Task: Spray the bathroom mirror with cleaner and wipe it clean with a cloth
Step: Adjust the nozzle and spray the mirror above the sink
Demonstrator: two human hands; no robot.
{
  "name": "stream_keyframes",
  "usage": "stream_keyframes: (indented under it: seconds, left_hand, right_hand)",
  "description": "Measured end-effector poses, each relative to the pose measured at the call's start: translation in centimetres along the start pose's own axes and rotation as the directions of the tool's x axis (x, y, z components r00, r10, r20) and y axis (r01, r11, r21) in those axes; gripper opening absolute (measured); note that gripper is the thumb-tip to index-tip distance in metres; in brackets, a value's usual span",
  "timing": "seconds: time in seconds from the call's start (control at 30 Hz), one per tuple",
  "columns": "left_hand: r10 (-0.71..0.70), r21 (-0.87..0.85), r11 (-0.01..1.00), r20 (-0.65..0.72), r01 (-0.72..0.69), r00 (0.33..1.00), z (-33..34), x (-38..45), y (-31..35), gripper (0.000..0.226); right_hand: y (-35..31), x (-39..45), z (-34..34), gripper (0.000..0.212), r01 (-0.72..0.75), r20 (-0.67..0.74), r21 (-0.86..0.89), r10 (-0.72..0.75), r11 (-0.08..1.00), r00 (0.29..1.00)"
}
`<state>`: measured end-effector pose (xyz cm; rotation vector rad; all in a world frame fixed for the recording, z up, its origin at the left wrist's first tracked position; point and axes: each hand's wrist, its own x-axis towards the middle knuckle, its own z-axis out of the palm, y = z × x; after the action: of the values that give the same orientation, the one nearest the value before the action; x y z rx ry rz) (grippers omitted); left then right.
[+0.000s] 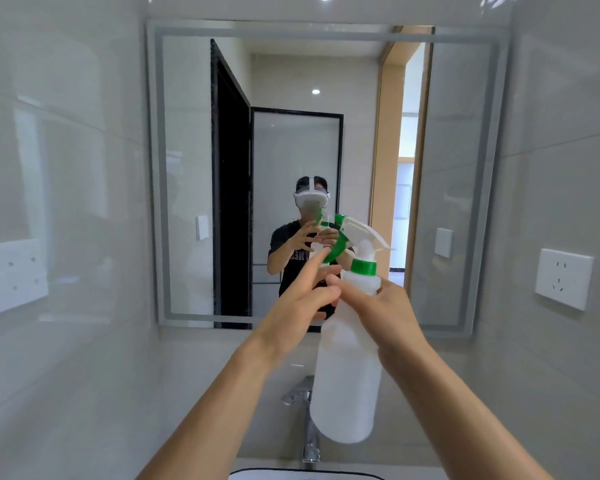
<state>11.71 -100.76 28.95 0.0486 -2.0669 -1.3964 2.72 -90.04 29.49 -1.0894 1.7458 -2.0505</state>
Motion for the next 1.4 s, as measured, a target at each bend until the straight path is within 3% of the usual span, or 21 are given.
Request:
stream_keyframes:
  seconds: [0.1,0.2,0.27,0.5,0.6,0.8,0.87,1.0,1.17,1.23,1.4]
  left_hand:
    - [-0.019,0.023,1.000,-0.029,0.020,0.999,0.3,0.4,0.5,0.059]
    - [-0.039,0.088,0.995,-0.173,0.055,0.984,1.1,1.7,0.9,0.075]
    - [-0.052,0.096,0.992,-0.253,0.078,0.966,1.6,2.3,0.8,0.086]
    - [0.071,0.188,0.982,-0.445,0.015,0.893,2.0,2.1,1.4,0.052]
    - [0.123,0.231,0.973,-0.467,-0.014,0.876,1.6,2.6,1.8,0.049]
    - [0.139,0.194,0.979,-0.446,-0.056,0.884,0.9,2.7,2.6,0.032]
    - [0.133,0.145,0.987,-0.454,-0.075,0.881,0.3,2.6,3.1,0.042]
    - [0.132,0.061,0.991,-0.426,-0.118,0.895,-1.3,2.2,4.3,0.045]
    - [0.172,0.078,0.985,-0.424,-0.154,0.889,-1.5,1.9,4.5,0.029]
    - [0.196,0.163,0.977,-0.445,-0.136,0.874,-1.3,1.8,4.2,0.021]
    - [0.213,0.299,0.951,-0.471,-0.072,0.856,-0.3,1.5,3.0,0.040]
  right_hand:
    - [0.6,1.0,0.8,0.010,0.057,-0.076,-0.157,-0.070,0.986,0.995]
    - [1.2,1.7,1.9,0.015,0.100,-0.131,-0.394,-0.163,0.914,0.978]
    - [1.3,1.9,2.3,0.011,0.097,-0.167,-0.454,-0.192,0.886,0.967]
    - [1.6,1.8,2.7,0.010,0.156,-0.098,-0.542,-0.246,0.826,0.964]
    - [1.9,1.3,3.1,0.027,0.209,-0.045,-0.525,-0.272,0.825,0.961]
    - [0.8,0.8,2.7,0.025,0.223,0.002,-0.421,-0.245,0.879,0.970]
    - [1.2,0.0,2.5,0.039,0.182,0.034,-0.280,-0.180,0.942,0.983]
    - [4.3,-1.4,2.0,0.086,0.180,0.148,-0.221,-0.149,0.959,0.978]
    - [5.5,-1.2,3.0,0.072,0.204,0.128,-0.194,-0.182,0.960,0.975]
    - [5.5,-1.1,3.4,0.073,0.228,0.133,-0.215,-0.203,0.950,0.970]
    - [6.1,-1.0,4.0,0.074,0.238,0.094,-0.226,-0.222,0.945,0.971]
